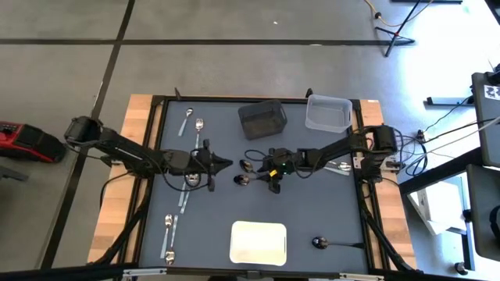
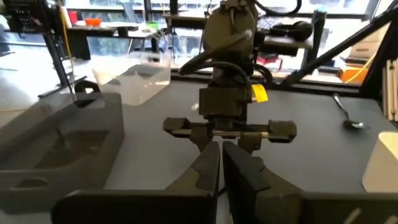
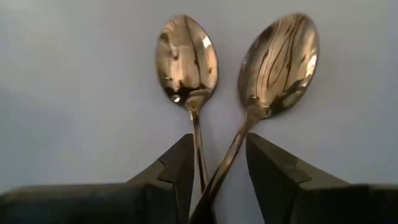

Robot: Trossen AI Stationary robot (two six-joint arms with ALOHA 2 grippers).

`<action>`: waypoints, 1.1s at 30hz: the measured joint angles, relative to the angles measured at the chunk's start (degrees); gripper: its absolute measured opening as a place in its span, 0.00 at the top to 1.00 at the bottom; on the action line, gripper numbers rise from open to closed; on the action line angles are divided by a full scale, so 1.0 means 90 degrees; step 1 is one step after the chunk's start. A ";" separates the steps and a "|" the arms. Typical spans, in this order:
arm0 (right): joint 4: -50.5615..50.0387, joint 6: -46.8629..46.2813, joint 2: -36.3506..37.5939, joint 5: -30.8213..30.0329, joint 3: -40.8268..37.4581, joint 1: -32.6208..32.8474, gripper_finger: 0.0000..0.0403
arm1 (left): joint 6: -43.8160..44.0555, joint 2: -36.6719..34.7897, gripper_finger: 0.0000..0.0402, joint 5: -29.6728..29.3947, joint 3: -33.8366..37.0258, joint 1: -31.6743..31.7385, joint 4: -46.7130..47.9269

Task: Sort silverware by color (type)
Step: Put the black spoon into the black bin

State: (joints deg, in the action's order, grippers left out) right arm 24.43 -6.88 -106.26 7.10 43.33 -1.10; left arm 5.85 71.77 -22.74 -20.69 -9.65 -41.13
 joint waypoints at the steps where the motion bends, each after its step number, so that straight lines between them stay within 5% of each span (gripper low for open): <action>1: 0.0021 -0.0013 -0.0101 -0.0002 0.0030 0.0001 0.67 | 0.0003 0.0027 0.96 -0.0011 0.0000 -0.0002 0.0025; 7: 0.0034 0.0199 -0.0289 -0.0163 0.0102 -0.0005 0.70 | 0.0155 0.0108 0.96 -0.0062 -0.0005 -0.0002 -0.0026; 16: -0.0001 0.0464 -0.0284 -0.0287 0.0102 -0.0006 0.98 | 0.0172 0.0107 0.96 -0.0073 -0.0005 -0.0002 -0.0075; 33: -0.0624 0.0881 0.0006 -0.0518 0.0557 -0.0010 0.64 | 0.0191 0.0104 0.96 -0.0012 0.0002 -0.0002 -0.0048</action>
State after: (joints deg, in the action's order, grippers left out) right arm 18.82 1.05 -106.20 2.44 48.35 -1.19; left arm 7.57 72.71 -22.85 -20.67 -9.67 -41.56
